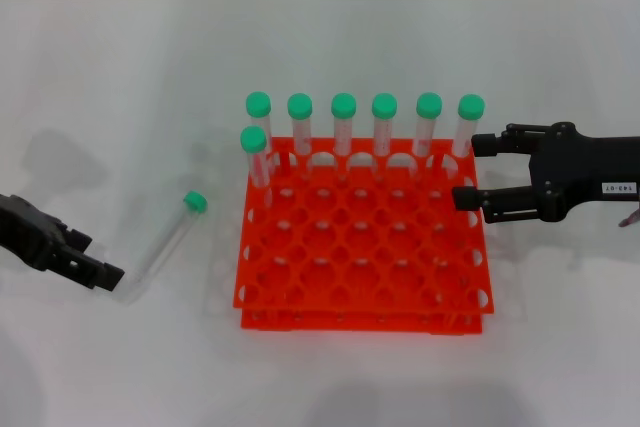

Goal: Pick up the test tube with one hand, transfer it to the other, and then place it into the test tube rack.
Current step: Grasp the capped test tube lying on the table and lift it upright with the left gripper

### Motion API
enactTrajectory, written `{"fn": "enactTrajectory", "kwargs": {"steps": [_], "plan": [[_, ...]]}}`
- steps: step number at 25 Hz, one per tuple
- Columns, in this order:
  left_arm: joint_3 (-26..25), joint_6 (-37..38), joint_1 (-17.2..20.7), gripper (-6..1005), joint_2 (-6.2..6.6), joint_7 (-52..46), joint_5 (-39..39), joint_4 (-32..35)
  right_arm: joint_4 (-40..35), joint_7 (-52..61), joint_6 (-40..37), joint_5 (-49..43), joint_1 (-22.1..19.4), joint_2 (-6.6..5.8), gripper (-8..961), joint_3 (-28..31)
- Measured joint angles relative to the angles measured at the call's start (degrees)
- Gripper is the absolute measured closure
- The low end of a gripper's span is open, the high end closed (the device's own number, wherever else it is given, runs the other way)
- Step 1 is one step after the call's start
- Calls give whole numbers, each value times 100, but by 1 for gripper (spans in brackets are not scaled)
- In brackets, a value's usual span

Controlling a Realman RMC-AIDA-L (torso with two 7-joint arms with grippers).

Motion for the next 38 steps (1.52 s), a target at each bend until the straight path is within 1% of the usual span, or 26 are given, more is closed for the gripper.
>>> {"fn": "enactTrajectory", "kwargs": {"steps": [2,3,7,15,18,23,29,38], "plan": [[57,-31,-3,138,-9,-26,11,-3,0,-1,0,1,30,2,120,-6],[199,-110,-9,138,-37,-84,56,-37,0,-1,0,1,44,3,120,-11],[330,-277,-66,138,-75,-112,90,-147,15,-2,0,1,54,8,120,-15],[349,-401,-221,137,-100,-92,111,-291,6,-2,0,-3,57,9,120,-23],[389,-435,-273,137,-140,-85,114,-292,6,-2,0,-4,62,8,120,-14],[568,-479,-298,138,-158,-121,123,-300,6,-2,0,-8,64,8,120,-3],[613,-534,-370,138,-192,-131,131,-389,7,-2,1,-10,64,8,121,1],[636,-594,-421,139,-202,-137,135,-433,20,-2,9,-10,63,8,121,1]]}}
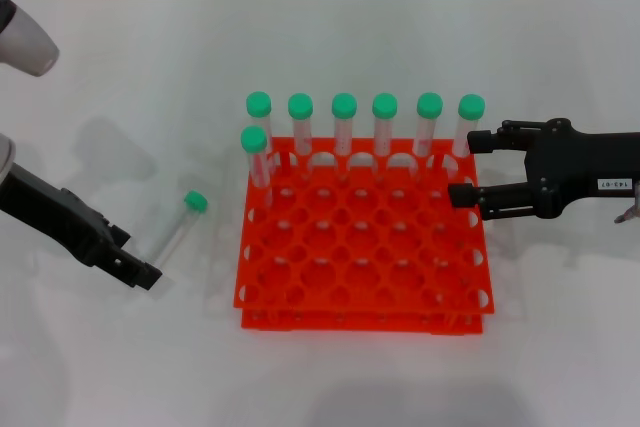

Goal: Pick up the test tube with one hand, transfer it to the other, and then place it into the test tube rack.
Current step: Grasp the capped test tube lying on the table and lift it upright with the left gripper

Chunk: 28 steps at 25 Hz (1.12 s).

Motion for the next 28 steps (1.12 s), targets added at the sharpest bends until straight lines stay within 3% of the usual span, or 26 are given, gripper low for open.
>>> {"fn": "enactTrajectory", "kwargs": {"steps": [23,28], "plan": [[226,-109,-24,151,-15,-31,0,-61,-14,0,98,24,0,0,121,0],[306,-161,-42,335,-36,-50,0,-98,-14,0,108,24,0,0,121,0]]}}
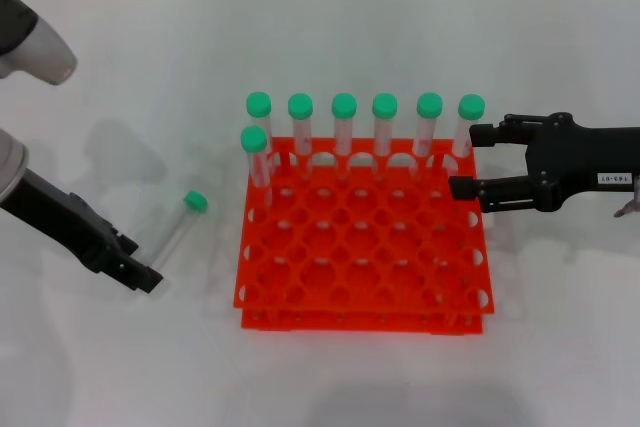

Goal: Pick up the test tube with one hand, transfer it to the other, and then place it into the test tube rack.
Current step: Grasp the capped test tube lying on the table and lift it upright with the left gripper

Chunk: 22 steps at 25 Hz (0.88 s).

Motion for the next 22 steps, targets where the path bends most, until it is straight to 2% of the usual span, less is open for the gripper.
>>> {"fn": "enactTrajectory", "kwargs": {"steps": [22], "plan": [[200,-142,-64,463,-57,-70,6,-130,35,0,6,-6,-7,0,122,0]]}}
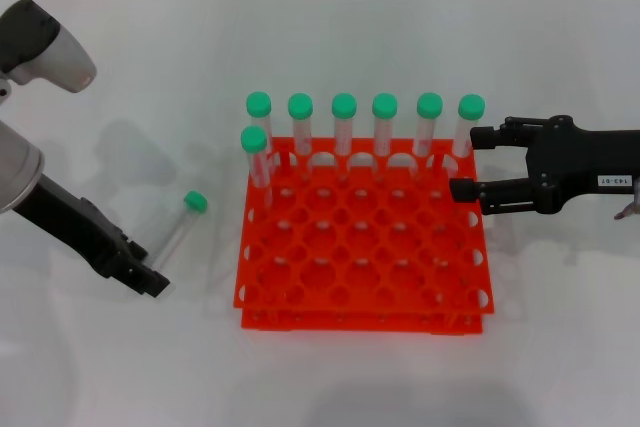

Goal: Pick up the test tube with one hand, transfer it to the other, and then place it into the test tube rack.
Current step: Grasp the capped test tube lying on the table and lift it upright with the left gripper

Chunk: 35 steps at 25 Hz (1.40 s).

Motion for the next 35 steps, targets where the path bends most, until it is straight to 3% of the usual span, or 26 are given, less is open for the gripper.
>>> {"fn": "enactTrajectory", "kwargs": {"steps": [12,35], "plan": [[106,-12,-91,511,52,-178,79,1,18,-39,5,1,-2,0,122,0],[167,6,-365,510,-40,-211,207,1,28,-79,9,36,-12,0,122,0]]}}
